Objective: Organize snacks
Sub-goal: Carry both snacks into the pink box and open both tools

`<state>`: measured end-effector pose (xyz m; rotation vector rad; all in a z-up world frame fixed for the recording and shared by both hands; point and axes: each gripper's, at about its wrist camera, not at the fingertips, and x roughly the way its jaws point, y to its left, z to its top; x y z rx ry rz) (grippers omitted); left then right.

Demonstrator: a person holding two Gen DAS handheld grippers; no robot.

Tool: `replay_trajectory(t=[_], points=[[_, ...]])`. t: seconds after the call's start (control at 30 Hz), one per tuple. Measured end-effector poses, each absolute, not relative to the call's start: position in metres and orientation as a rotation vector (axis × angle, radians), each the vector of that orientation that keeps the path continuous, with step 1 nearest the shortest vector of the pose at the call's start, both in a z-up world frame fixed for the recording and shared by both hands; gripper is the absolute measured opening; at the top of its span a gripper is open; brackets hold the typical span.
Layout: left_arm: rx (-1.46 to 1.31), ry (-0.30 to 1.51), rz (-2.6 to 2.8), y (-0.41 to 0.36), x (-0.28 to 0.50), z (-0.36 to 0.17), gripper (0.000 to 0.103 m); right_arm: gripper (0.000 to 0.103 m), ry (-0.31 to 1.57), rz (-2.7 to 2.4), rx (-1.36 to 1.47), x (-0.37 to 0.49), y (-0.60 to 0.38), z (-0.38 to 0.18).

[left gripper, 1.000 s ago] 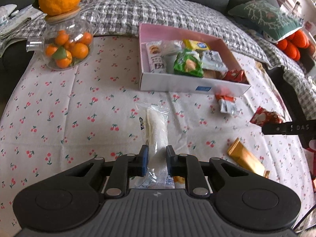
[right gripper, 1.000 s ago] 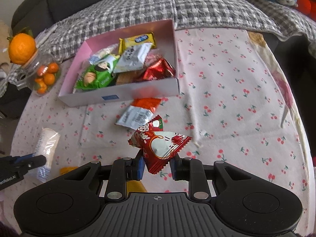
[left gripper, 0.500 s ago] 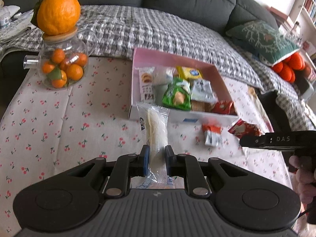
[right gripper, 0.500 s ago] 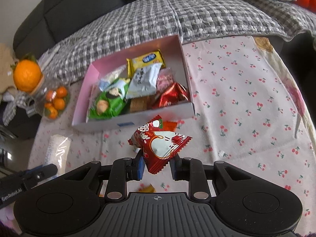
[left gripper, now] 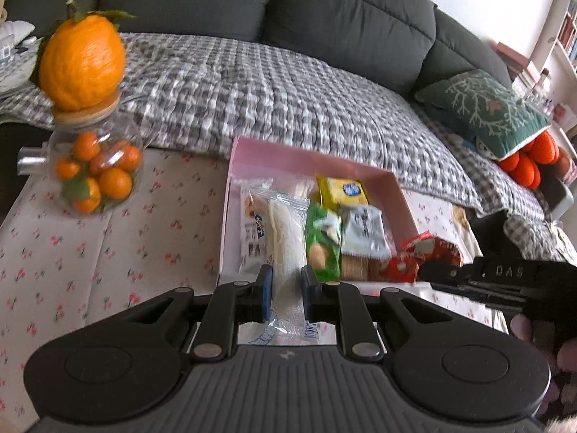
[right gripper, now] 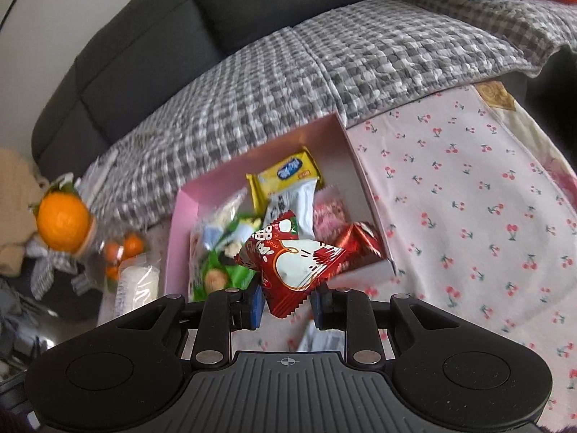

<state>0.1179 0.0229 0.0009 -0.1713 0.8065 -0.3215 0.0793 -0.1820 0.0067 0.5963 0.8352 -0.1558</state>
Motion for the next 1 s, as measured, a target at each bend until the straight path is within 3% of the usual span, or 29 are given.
replay_trajectory(t=[0.87,1.0], points=[[-0.156,0.745,-0.282,-0.008,0.213,-0.02,0.015,0.026,0.73,-0.195,0.681,0.109,-0.214,-0.019],[-0.16,0.73,-0.263,-0.007,0.215,-0.02,0.033,0.029,0.733,-0.192,0.68,0.109,-0.214,-0.019]])
